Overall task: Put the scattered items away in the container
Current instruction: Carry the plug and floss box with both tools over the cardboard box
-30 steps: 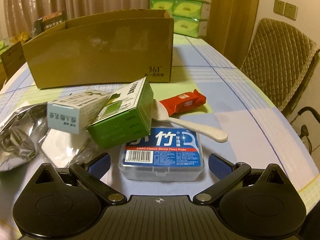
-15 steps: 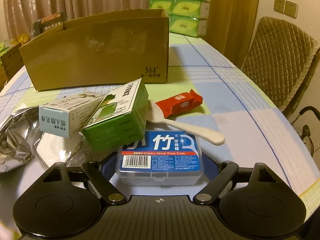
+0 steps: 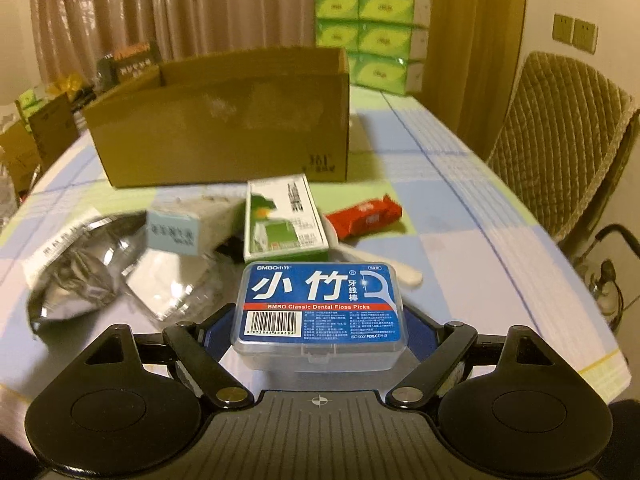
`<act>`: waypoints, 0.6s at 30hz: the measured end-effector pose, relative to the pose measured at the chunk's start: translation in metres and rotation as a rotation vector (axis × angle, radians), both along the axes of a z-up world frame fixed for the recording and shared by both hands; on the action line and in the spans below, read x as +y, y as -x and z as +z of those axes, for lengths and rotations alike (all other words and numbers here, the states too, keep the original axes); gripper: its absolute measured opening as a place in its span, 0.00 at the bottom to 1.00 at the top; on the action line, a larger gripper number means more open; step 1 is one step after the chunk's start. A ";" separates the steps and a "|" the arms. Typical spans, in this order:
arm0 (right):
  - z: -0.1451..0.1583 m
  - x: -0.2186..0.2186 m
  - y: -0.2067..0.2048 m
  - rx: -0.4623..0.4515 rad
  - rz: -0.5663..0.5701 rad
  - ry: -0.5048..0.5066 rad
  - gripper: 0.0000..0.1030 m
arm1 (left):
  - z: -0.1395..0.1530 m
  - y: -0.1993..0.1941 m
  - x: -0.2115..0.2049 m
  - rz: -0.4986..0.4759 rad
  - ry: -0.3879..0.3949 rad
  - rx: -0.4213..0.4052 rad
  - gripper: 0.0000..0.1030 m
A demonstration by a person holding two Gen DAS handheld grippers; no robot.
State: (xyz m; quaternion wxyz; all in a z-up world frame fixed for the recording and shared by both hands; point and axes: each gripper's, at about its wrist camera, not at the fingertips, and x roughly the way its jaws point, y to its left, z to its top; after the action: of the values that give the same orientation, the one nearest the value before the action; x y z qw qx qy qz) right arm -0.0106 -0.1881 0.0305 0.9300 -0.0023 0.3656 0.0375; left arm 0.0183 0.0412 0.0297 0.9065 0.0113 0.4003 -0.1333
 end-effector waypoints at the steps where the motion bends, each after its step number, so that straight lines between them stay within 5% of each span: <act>1: 0.003 0.001 0.002 -0.011 0.004 0.001 0.81 | 0.001 0.001 -0.001 -0.001 0.000 -0.003 0.59; 18: 0.038 0.004 0.011 -0.117 0.039 -0.009 0.81 | 0.016 0.008 0.000 0.020 0.005 -0.047 0.59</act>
State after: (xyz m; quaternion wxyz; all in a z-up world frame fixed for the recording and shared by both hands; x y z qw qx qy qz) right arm -0.0218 -0.1846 0.0684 0.9489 -0.0075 0.3104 0.0573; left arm 0.0105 0.0412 0.0455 0.9171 0.0084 0.3786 -0.1248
